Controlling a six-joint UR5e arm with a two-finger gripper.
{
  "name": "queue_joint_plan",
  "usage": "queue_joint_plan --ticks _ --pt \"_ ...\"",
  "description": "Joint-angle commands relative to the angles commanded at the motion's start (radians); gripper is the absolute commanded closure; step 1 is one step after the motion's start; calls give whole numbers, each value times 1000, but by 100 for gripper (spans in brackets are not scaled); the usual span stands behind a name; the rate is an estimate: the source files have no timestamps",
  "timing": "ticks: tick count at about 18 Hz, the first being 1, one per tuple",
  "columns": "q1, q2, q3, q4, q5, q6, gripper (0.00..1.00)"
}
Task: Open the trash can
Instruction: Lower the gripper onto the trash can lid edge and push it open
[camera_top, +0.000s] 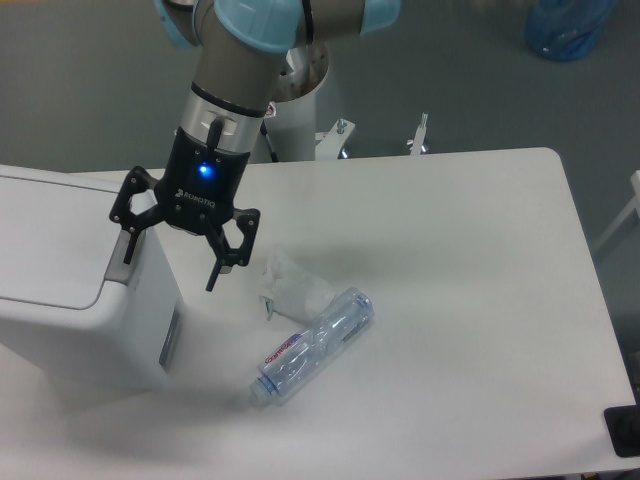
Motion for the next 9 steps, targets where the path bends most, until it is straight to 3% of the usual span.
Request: queue_joint_plan --ticks 9 --pt "0 -6 0 2 2 2 0"
